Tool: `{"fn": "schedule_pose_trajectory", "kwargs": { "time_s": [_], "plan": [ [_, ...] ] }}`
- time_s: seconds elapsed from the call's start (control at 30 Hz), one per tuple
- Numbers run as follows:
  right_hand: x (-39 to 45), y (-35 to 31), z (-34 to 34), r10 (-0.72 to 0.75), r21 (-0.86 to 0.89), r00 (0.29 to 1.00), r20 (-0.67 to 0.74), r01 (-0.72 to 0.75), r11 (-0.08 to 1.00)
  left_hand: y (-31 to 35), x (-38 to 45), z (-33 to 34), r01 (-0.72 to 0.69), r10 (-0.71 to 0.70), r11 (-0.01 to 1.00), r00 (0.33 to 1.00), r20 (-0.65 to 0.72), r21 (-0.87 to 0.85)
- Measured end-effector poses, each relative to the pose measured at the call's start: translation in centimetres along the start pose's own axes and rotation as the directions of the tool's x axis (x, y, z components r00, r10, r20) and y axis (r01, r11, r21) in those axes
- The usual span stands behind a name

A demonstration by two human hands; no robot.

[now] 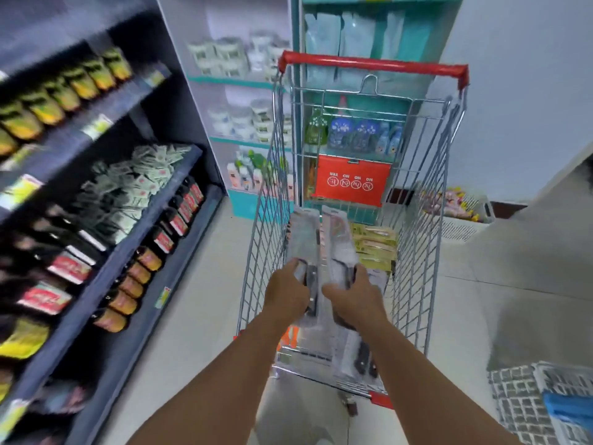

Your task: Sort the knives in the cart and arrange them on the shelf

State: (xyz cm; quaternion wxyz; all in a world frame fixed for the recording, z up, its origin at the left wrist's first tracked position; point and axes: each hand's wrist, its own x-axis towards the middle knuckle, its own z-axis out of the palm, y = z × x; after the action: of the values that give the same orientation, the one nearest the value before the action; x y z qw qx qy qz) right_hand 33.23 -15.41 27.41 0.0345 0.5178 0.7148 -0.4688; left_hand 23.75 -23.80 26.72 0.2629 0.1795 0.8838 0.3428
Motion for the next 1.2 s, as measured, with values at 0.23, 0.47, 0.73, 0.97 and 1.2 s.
{"fn": "schedule_pose_trajectory", "kwargs": {
  "time_s": [0.23,0.47,0.73,0.97,1.2],
  "plan": [
    [-2.7,-8.9,1.4,-0.315,0.041,0.939,-0.14,0.323,0.946,1.5,-0.5,-10.0,-0.183,0.172,0.983,0.95,-0.26,-0.016],
    [-9.6,-20.2,6.5,-0.486,0.068,0.858,-0.168,0.502,0.862,-1.5,-2.6,-24.1,-0.245,0.195,0.968,0.869,-0.455,-0.053],
    [-19.5,-30.9,16.5,-0.713,0.103,0.694,-0.103,0.72,0.686,-8.3,-8.9,-40.3,-0.293,0.17,0.954,0.693,-0.701,-0.058],
    [-27.6,-37.9,24.8,-0.857,0.129,0.497,0.136,0.849,0.513,-15.4,-14.7,-49.9,-0.162,-0.014,0.98,0.522,-0.853,-0.116],
    [-33.7,-41.4,33.1,-0.866,0.236,0.279,0.415,0.886,0.399,-22.3,-22.4,-54.5,0.011,-0.314,0.946,0.295,-0.903,-0.325]
  ]
}}
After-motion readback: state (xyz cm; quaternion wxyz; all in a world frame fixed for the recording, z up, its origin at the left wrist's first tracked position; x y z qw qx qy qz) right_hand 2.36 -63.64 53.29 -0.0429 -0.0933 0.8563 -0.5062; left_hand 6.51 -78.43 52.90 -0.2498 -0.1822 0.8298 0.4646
